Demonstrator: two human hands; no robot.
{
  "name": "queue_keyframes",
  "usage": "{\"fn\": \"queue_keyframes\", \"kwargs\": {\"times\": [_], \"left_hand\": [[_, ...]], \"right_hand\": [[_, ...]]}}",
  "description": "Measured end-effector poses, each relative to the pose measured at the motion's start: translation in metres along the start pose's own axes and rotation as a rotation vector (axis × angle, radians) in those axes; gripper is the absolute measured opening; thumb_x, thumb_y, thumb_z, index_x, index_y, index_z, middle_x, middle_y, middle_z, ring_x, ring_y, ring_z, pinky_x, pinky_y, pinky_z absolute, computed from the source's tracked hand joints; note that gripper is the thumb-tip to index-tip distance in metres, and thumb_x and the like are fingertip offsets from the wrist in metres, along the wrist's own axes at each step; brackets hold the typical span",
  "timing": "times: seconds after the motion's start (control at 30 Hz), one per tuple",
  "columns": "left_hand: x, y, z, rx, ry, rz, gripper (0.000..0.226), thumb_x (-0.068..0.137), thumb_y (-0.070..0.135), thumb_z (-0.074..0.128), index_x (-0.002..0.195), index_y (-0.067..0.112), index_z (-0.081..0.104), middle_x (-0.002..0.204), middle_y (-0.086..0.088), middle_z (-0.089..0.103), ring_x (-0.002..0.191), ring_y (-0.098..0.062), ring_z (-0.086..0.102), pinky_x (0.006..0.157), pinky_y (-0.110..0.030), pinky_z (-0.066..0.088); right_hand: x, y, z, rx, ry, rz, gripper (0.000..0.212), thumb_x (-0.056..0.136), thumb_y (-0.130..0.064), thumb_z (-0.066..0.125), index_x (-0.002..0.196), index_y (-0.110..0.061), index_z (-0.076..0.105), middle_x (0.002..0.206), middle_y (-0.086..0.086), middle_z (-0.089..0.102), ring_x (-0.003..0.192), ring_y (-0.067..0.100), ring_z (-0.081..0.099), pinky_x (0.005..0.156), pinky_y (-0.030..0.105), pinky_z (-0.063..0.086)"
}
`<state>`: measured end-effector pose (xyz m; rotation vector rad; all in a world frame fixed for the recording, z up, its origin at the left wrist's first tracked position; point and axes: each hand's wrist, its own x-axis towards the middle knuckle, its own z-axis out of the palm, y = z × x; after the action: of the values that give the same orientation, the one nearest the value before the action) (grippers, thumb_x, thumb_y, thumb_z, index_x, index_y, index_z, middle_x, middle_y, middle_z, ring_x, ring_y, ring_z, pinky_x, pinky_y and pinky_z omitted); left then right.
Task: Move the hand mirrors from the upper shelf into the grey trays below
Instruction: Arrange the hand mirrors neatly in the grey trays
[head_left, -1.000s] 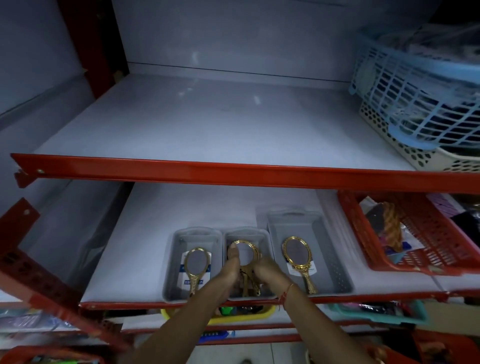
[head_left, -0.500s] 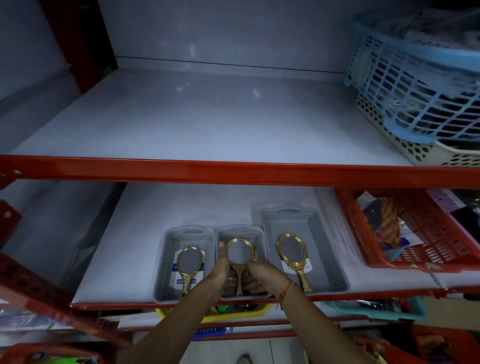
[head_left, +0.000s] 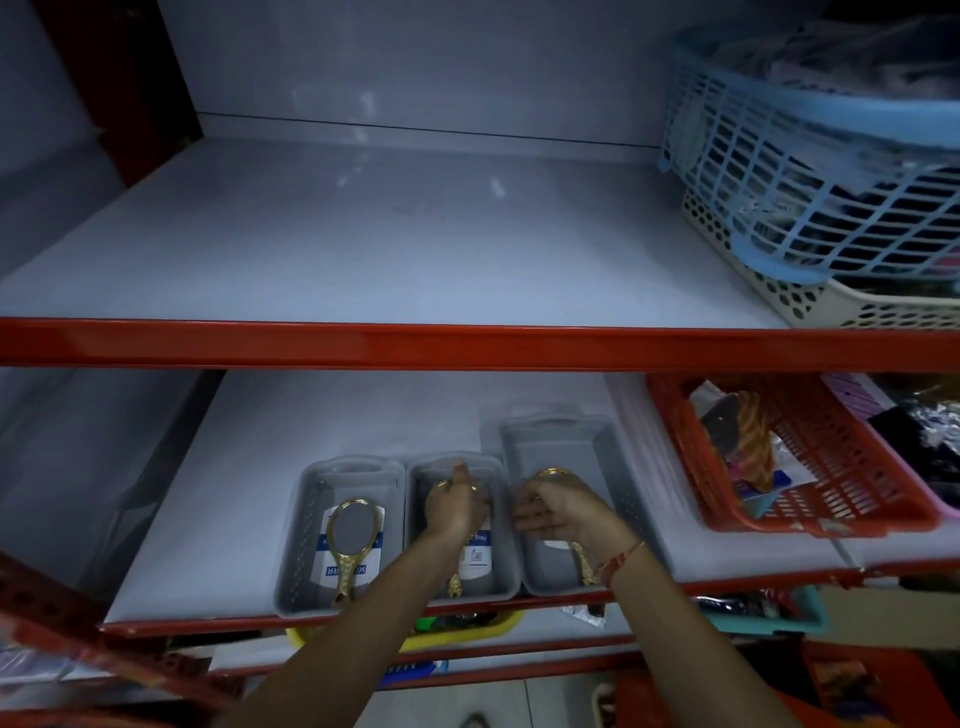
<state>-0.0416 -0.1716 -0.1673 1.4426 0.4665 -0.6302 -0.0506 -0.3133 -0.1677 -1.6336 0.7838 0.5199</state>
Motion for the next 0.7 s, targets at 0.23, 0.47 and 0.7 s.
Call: {"fn": "queue_keyframes", "kwargs": {"times": [0.23, 0.47, 0.7], "left_hand": [[-0.01, -0.006, 0.058, -0.006, -0.239, -0.188, 0.068, 0.099, 0.053, 0.015, 0.139, 0.004, 0.038, 0.126, -0.021, 0.056, 0.111, -0.031, 0.057, 0.102, -0.038, 0.039], [-0.007, -0.034, 0.096, 0.026, -0.251, -0.279, 0.071, 0.098, 0.057, 0.014, 0.119, 0.005, 0.057, 0.096, -0.01, 0.063, 0.083, -0.021, 0.057, 0.065, -0.026, 0.045], [0.002, -0.037, 0.107, 0.103, -0.241, -0.27, 0.078, 0.097, 0.057, 0.014, 0.129, -0.003, 0.052, 0.104, -0.017, 0.066, 0.077, -0.023, 0.059, 0.051, -0.021, 0.045]], "right_hand": [[0.015, 0.034, -0.056, 0.087, 0.16, 0.031, 0.016, 0.082, -0.018, 0.059, 0.09, -0.004, 0.06, 0.083, 0.013, 0.066, 0.065, 0.024, 0.063, 0.051, 0.025, 0.054], [0.028, 0.058, -0.076, 0.017, 0.218, 0.105, 0.015, 0.085, -0.011, 0.053, 0.073, -0.006, 0.06, 0.067, 0.011, 0.06, 0.05, 0.019, 0.057, 0.043, 0.019, 0.043], [0.029, 0.057, -0.076, -0.028, 0.106, 0.185, 0.03, 0.091, -0.017, 0.05, 0.107, 0.006, 0.062, 0.09, 0.02, 0.07, 0.068, 0.027, 0.068, 0.047, 0.024, 0.052]]}}
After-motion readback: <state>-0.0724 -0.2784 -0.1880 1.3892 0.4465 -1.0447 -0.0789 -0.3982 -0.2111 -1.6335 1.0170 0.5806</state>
